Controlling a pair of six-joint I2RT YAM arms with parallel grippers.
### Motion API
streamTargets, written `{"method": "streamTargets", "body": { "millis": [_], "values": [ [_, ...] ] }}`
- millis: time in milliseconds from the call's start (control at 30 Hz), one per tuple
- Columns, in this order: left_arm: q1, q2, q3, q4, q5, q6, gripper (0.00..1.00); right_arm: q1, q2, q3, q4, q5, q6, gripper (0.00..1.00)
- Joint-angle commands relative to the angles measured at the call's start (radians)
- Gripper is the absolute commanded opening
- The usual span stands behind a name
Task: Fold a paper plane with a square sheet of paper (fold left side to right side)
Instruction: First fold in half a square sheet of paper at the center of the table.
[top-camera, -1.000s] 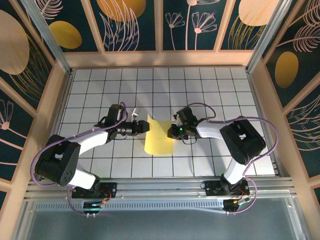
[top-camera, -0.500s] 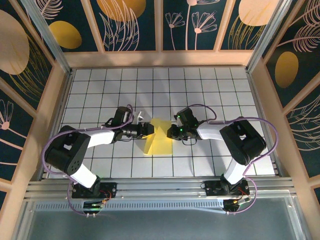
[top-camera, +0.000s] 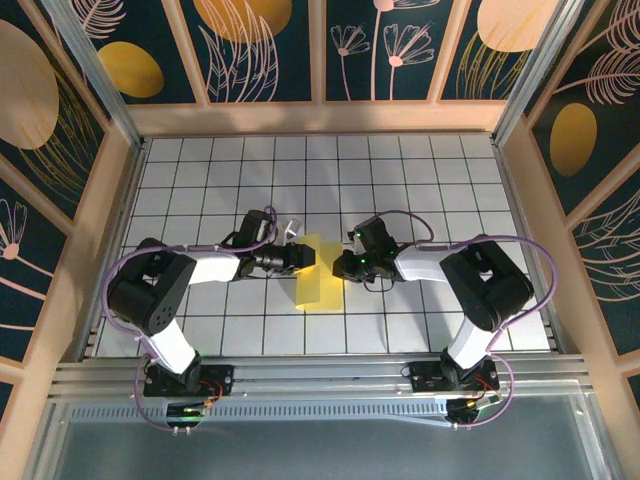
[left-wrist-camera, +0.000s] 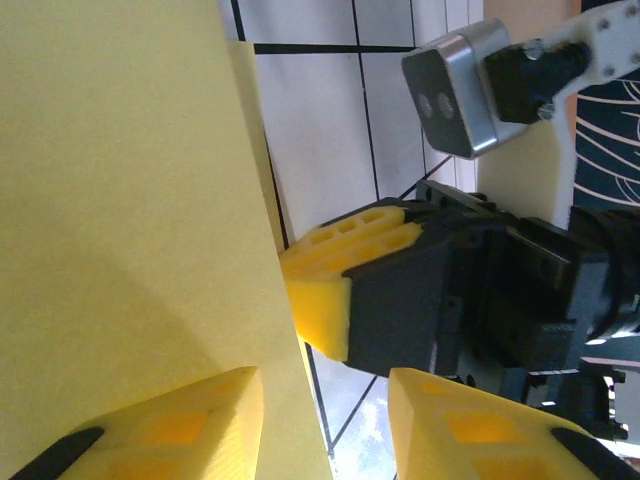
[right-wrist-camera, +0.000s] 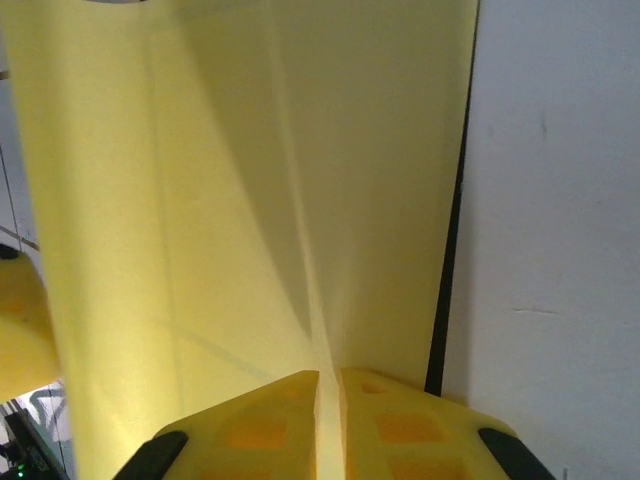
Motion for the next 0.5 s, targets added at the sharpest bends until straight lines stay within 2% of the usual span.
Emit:
{"method": "streamTargets", "body": {
  "millis": [0,100,267,333,467],
  "values": [
    [-0.01,0.026,0.03,0.02,-0.008,-0.003,0.37,-0.002,-0.075,-0.016,-0.008,-0.001,0.0,0.21],
    [-0.013,0.03,0.038,0.011,-0.012,0.001,0.34,-0.033,-0.138,-0.041,-0.009,-0.01,-0.022,0.32],
    [-0.017,0.032,0.046,-0.01,-0.021,0.012,0.28,-0.08,-0.22,-0.116,0.095,-0.153,-0.026,0.49],
    [-0.018,0.033,0.05,-0.016,-0.026,0.015,0.25,-0.08,-0.225,-0.139,0.148,-0.202,-0.012,0.52],
    [-0.02,0.033,0.051,-0.017,-0.029,0.014,0.18,-0.068,-0.189,-0.164,0.249,-0.272,0.028,0.52]
  ]
}}
